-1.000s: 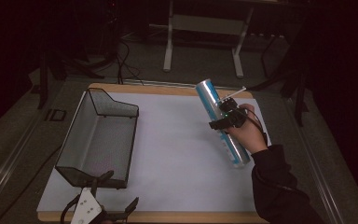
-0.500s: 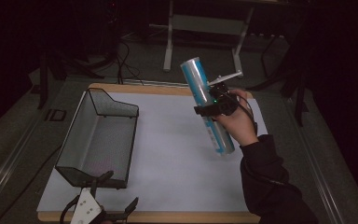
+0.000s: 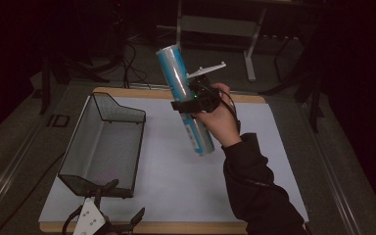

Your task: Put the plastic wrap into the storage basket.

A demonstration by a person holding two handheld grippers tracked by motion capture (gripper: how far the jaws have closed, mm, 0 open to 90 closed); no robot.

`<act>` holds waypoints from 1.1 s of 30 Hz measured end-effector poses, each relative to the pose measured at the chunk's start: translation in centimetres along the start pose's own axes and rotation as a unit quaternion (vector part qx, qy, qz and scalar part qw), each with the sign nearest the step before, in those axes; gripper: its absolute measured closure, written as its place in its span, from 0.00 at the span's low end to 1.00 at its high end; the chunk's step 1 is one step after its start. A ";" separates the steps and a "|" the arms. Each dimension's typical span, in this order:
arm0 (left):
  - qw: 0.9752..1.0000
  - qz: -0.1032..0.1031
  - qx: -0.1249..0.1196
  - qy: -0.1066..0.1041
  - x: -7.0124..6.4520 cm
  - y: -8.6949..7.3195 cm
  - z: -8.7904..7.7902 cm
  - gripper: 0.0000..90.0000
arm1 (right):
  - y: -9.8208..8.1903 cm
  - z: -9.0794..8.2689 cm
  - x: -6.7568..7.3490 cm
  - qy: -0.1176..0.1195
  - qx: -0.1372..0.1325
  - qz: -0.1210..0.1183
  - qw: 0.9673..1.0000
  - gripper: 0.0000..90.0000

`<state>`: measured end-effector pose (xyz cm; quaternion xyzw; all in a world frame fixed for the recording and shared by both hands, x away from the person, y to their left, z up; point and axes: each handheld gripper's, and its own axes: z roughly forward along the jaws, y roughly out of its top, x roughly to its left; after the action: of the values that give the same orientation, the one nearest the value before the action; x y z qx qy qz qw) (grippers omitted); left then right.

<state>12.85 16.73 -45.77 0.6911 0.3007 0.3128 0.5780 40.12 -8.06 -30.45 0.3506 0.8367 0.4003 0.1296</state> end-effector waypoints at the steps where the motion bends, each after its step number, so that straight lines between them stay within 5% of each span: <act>1: 1.000 0.000 0.000 0.000 0.0 0.0 0.0 0.02 | 0.2 0.2 0.4 0.002 -0.008 0.000 1.000 0.35; 7: 1.000 -0.001 -0.002 0.003 -0.1 0.0 -0.1 0.02 | 1.2 1.4 2.7 0.017 -0.027 0.005 0.999 0.35; 18: 1.000 0.002 0.003 0.001 -0.1 0.0 0.0 0.02 | 2.3 4.0 5.7 0.029 -0.081 0.050 0.995 0.35; 24: 1.000 0.005 -0.002 0.006 -0.2 -0.1 -0.1 0.02 | 2.7 6.3 7.2 0.071 -0.093 0.091 0.989 0.35; 30: 1.000 0.011 0.001 0.000 -0.4 -0.2 0.0 0.02 | 2.6 8.8 9.2 0.076 -0.100 0.103 0.987 0.35; 33: 1.000 0.012 0.002 0.000 -0.5 -0.2 0.0 0.02 | 2.4 10.0 9.7 0.092 -0.102 0.124 0.983 0.35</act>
<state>12.52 16.43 -46.03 0.6958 0.2931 0.3190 0.5729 39.21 5.48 -34.47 0.3986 0.7496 0.5271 0.0368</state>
